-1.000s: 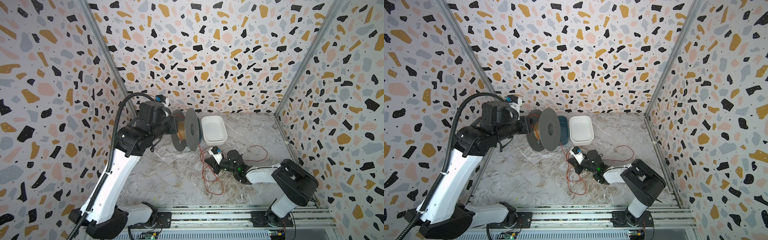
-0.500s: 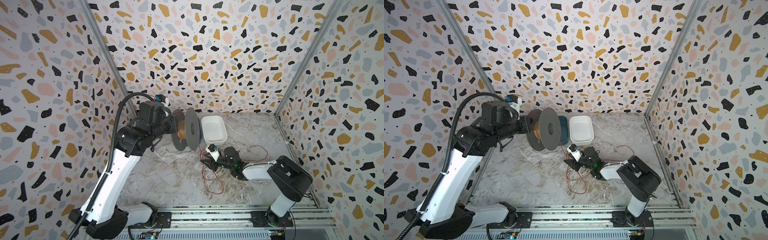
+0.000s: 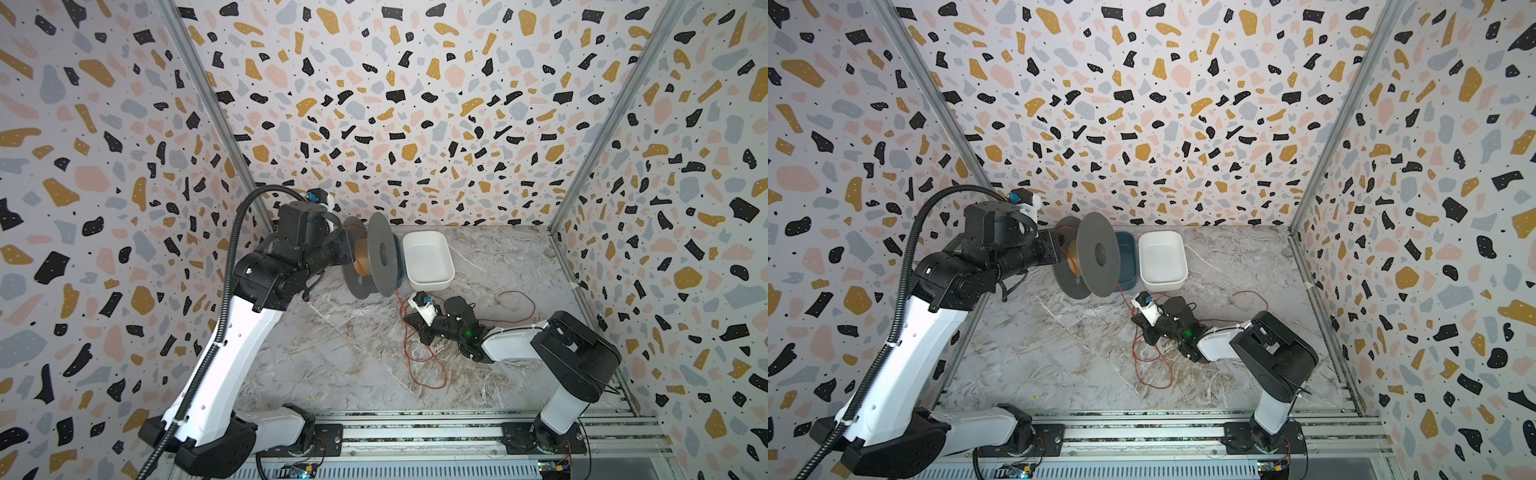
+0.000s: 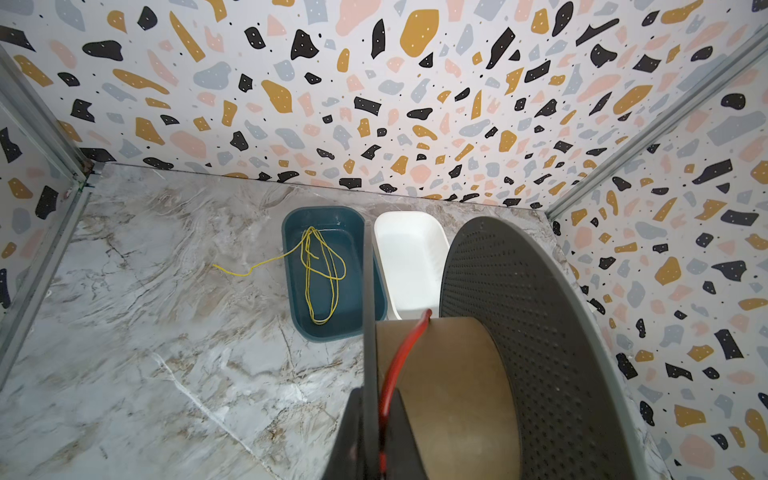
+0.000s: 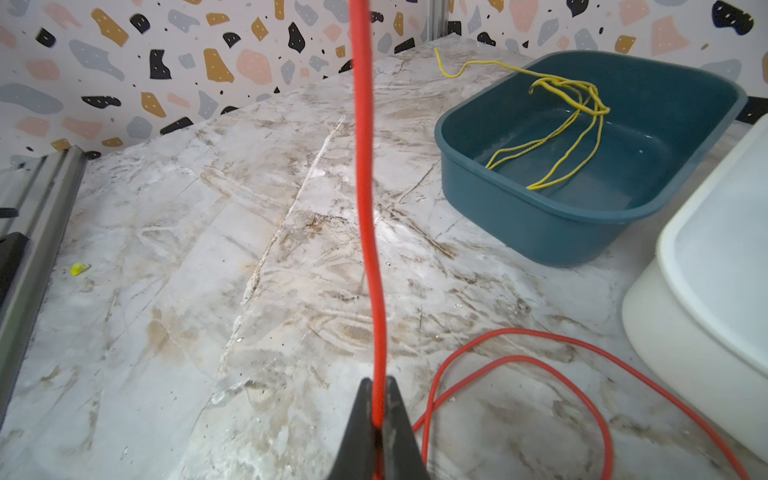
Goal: Wrap the cables
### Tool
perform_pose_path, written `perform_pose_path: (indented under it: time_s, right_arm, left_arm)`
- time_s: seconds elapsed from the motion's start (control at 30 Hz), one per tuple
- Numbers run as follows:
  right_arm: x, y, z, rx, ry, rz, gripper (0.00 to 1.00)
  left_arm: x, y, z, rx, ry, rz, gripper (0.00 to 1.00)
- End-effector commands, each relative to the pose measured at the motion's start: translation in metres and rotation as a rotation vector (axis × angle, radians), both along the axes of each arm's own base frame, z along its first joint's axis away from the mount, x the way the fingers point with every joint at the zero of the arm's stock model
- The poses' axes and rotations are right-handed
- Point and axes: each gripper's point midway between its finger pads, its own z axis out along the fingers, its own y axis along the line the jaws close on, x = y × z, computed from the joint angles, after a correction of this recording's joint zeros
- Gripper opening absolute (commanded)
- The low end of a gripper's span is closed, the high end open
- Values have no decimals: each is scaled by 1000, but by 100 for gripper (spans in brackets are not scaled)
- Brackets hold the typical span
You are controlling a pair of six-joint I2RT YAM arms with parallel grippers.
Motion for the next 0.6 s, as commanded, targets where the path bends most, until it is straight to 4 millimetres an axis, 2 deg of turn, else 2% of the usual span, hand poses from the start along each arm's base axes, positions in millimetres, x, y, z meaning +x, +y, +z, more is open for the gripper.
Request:
perform_pose_path:
  time_s: [0.0,0.13,0.33,0.57]
  right_arm:
    - [2,5,19,-25,-60,-34,0]
    - [-6,17,23,-66,-93,-23,0]
    - [-24,36,33,-121,-151,19,0]
    - [-42,52,62,-159,-235,52,0]
  left_arm:
    - [17,7,51,-147,-195,92,0]
    - [27,6,48,-223,-215,130,0]
    - [42,9,28,-259,-214,201,0]
    - [51,26,5,-216,-219,309,0]
